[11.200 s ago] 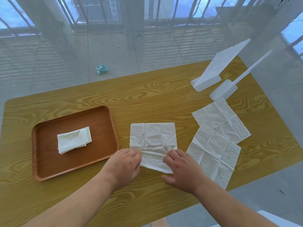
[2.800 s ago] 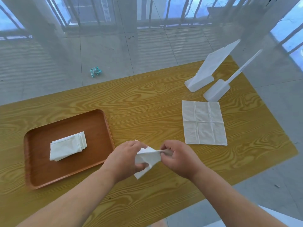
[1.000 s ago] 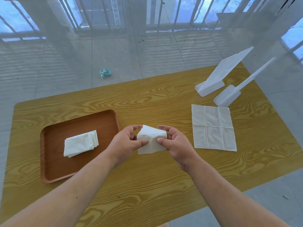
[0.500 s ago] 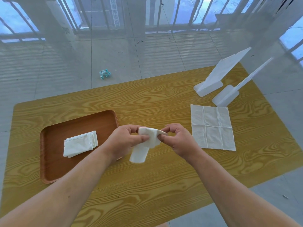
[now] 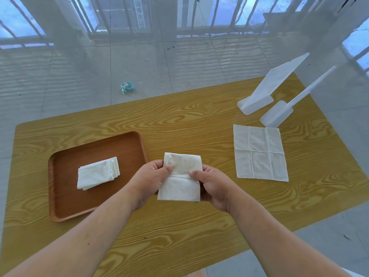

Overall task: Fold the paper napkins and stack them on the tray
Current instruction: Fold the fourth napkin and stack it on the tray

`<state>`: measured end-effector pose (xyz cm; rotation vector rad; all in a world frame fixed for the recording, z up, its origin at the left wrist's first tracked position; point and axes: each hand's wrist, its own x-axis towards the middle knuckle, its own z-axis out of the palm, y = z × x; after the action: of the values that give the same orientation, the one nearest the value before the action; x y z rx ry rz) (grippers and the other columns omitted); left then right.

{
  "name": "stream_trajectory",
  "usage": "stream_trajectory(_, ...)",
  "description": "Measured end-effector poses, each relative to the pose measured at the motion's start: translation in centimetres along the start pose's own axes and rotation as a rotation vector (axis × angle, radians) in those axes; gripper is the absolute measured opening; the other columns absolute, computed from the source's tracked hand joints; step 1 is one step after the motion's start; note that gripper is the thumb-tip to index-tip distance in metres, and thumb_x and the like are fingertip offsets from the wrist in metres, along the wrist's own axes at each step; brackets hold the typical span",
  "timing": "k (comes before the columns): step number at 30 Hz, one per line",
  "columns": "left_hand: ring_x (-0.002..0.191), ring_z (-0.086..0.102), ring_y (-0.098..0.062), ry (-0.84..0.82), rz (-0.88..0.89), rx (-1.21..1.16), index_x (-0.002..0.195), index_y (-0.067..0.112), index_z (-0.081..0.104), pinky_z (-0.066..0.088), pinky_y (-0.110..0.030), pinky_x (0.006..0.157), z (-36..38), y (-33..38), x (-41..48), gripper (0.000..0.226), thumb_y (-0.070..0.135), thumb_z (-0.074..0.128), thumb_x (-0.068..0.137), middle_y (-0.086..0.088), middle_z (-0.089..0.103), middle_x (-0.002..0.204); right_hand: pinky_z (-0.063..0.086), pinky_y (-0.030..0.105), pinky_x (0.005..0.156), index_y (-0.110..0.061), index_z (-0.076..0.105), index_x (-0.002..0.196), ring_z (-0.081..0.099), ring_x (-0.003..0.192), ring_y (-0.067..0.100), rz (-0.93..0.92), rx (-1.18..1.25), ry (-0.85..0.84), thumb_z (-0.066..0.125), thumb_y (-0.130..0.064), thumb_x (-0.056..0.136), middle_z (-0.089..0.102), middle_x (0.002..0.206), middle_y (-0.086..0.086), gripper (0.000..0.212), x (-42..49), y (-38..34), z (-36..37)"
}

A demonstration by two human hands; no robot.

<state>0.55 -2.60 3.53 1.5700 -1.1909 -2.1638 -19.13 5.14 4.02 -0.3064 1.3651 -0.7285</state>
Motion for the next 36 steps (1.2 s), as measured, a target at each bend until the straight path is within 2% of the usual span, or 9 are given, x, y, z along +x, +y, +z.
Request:
stream_trajectory(4, 0.072, 0.069, -0.018, -0.085, -0.044, -0.064, 0.112, 0.029, 0.078, 0.055, -0.033, 0.056, -1.0, 0.2, -0.3, 0.019, 0.026, 0.061, 0.103, -0.006, 0.077, 0.098, 0.052, 0.03, 0.054, -0.021, 0.076, 0.115, 0.073, 0.074, 0.017, -0.076, 0.031, -0.002, 0.055, -0.008, 0.106, 0.08, 0.095, 0.003, 0.026, 0.3, -0.2, 0.2)
stream_trajectory(9, 0.083, 0.068, -0.023, -0.149, -0.078, -0.241, 0.109, 0.017, 0.073, 0.058, -0.037, 0.066, -3.0, 0.3, -0.4, 0.058, 0.068, 0.062, 0.083, -0.009, 0.072, 0.098, 0.057, 0.029, 0.075, -0.019, 0.085, 0.093, 0.072, 0.089, 0.014, -0.183, -0.037, -0.031, 0.046, 0.009, 0.097, 0.082, 0.101, -0.001, 0.049, 0.7, -0.7, 1.0)
stream_trajectory(12, 0.083, 0.072, -0.02, -0.034, -0.027, -0.109, 0.117, 0.02, 0.071, 0.06, -0.035, 0.067, -3.5, -0.2, -0.3, 0.04, 0.029, 0.085, 0.081, -0.011, 0.071, 0.104, 0.057, 0.034, 0.079, -0.02, 0.082, 0.113, 0.069, 0.094, 0.02, -0.164, 0.079, -0.067, 0.047, -0.012, 0.088, 0.08, 0.104, 0.003, 0.044, 1.4, -0.9, 2.1)
stream_trajectory(15, 0.09, 0.076, -0.024, 0.058, 0.042, -0.12, 0.133, 0.025, 0.062, 0.062, -0.037, 0.073, -4.7, -0.8, -0.3, 0.054, 0.0, 0.079, 0.089, -0.014, 0.077, 0.109, 0.057, 0.04, 0.081, -0.027, 0.059, 0.141, 0.072, 0.101, 0.025, -0.101, 0.105, -0.092, 0.065, -0.037, 0.086, 0.074, 0.119, 0.01, 0.056, 2.5, -1.0, 3.6)
stream_trajectory(22, 0.097, 0.077, -0.023, 0.238, 0.138, 0.013, 0.158, 0.04, 0.03, 0.06, -0.042, 0.092, -10.9, -2.1, -1.7, 0.096, 0.002, 0.082, 0.087, -0.012, 0.08, 0.103, 0.062, 0.041, 0.088, -0.034, 0.026, 0.163, 0.078, 0.103, 0.026, -0.166, -0.211, 0.005, 0.07, -0.002, 0.093, 0.078, 0.119, 0.013, 0.088, 6.0, -0.5, 9.3)
stream_trajectory(27, 0.08, 0.074, -0.006, 0.407, 0.183, 0.124, 0.149, 0.037, 0.046, 0.053, -0.027, 0.082, -16.1, -3.7, -3.0, 0.077, 0.014, 0.085, 0.086, 0.005, 0.075, 0.077, 0.062, 0.055, 0.084, -0.031, 0.036, 0.158, 0.078, 0.091, 0.034, -0.215, -0.4, 0.061, 0.068, -0.002, 0.089, 0.077, 0.105, 0.012, 0.081, 8.0, -0.7, 14.8)
stream_trajectory(30, 0.077, 0.07, 0.005, 0.514, 0.207, 0.183, 0.144, 0.037, 0.049, 0.046, -0.02, 0.077, -18.7, -5.1, -3.1, 0.073, 0.02, 0.087, 0.085, 0.017, 0.073, 0.072, 0.064, 0.04, 0.07, -0.029, 0.043, 0.153, 0.074, 0.081, 0.027, -0.279, -0.57, 0.113, 0.07, -0.01, 0.088, 0.072, 0.104, 0.011, 0.073, 9.4, -1.0, 17.8)
stream_trajectory(33, 0.081, 0.07, 0.0, 0.566, 0.191, 0.226, 0.15, 0.035, 0.044, 0.05, -0.024, 0.077, -20.5, -6.0, -3.1, 0.079, 0.025, 0.087, 0.085, 0.01, 0.074, 0.08, 0.052, 0.021, 0.064, -0.028, 0.04, 0.155, 0.066, 0.078, 0.013, -0.331, -0.705, 0.117, 0.07, -0.017, 0.091, 0.068, 0.096, 0.001, 0.072, 10.6, -0.9, 20.0)
stream_trajectory(36, 0.119, 0.062, -0.019, 0.675, 0.217, 0.565, 0.16, 0.032, 0.029, 0.052, -0.041, 0.103, -21.4, -6.8, -3.6, 0.094, 0.048, 0.081, 0.083, 0.002, 0.064, 0.135, 0.05, 0.034, 0.099, -0.025, 0.033, 0.16, 0.058, 0.112, 0.019, -0.556, -1.074, 0.24, 0.066, -0.03, 0.091, 0.062, 0.12, -0.004, 0.076, 11.0, -0.1, 20.9)
